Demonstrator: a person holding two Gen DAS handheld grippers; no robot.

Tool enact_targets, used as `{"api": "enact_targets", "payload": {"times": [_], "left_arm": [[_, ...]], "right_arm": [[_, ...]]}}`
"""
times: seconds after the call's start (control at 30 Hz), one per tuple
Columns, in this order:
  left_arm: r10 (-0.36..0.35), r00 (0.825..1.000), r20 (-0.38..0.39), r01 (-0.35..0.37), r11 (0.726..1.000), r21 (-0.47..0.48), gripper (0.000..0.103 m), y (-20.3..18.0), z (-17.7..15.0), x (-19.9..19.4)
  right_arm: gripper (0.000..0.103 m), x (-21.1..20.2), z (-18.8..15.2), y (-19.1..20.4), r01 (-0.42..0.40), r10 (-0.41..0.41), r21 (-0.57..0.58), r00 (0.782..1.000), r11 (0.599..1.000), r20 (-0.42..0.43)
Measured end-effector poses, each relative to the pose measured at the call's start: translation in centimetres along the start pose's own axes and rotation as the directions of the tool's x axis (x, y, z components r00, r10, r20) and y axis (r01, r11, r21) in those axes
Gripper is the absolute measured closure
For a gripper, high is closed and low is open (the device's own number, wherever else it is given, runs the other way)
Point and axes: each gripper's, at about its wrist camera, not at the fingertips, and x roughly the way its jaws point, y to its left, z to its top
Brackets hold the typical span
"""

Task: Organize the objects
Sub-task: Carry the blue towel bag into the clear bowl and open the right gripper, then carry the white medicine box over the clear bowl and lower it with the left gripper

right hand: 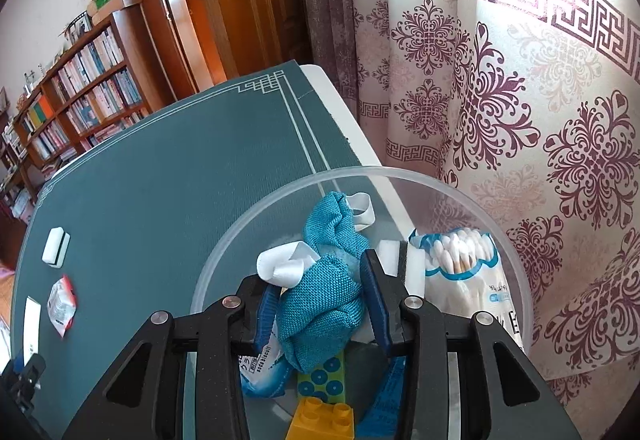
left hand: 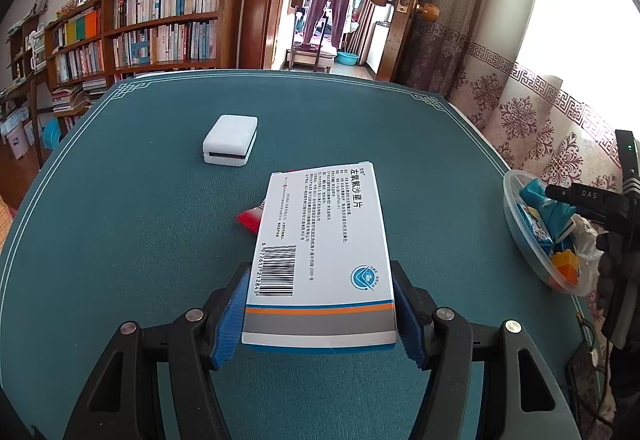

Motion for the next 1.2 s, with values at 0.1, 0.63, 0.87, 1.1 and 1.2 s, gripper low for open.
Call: {"api": "enact_targets", "payload": {"times": [0.1,0.63,0.87,1.1,1.2], "left_arm": [[-0.02,1.0,-0.001,0.02,1.0,0.008,0.036,-0.7,0.4,0.0],[-0.114,0.993,0.013,0.109,0.97,0.217,0.036,-11.1,2.6,1.5],[-0.146,0.989,-0.005,0.14,0.943,0.303,0.035,-16.3,3.4,3.3],[-0.148,0.989,-0.029,0.148,0.912,0.383,0.035,-20.6,4.0,5.9],[-0.142,0.989,-0.038,0.145,0.897,0.417,0.035,-22.0,4.1,6.8]], "right_arm": [[0.062,-1.6,0.2,-0.1,-0.018,0.017,0.007,0.999,1.0,0.041],[0.062,-10.6,-4.1,-1.6,-0.035,0.035,-0.006,0.973,0.999,0.229],[0.061,-13.0,-6.0,-2.5,-0.017,0.033,-0.06,0.961,0.998,0.276],[0.061,-12.7,-7.0,-4.3,-0.041,0.047,-0.03,0.966,0.999,0.256],[0.061,-12.6,-7.3,-5.0,-0.051,0.055,-0.021,0.966,0.998,0.253]]}}
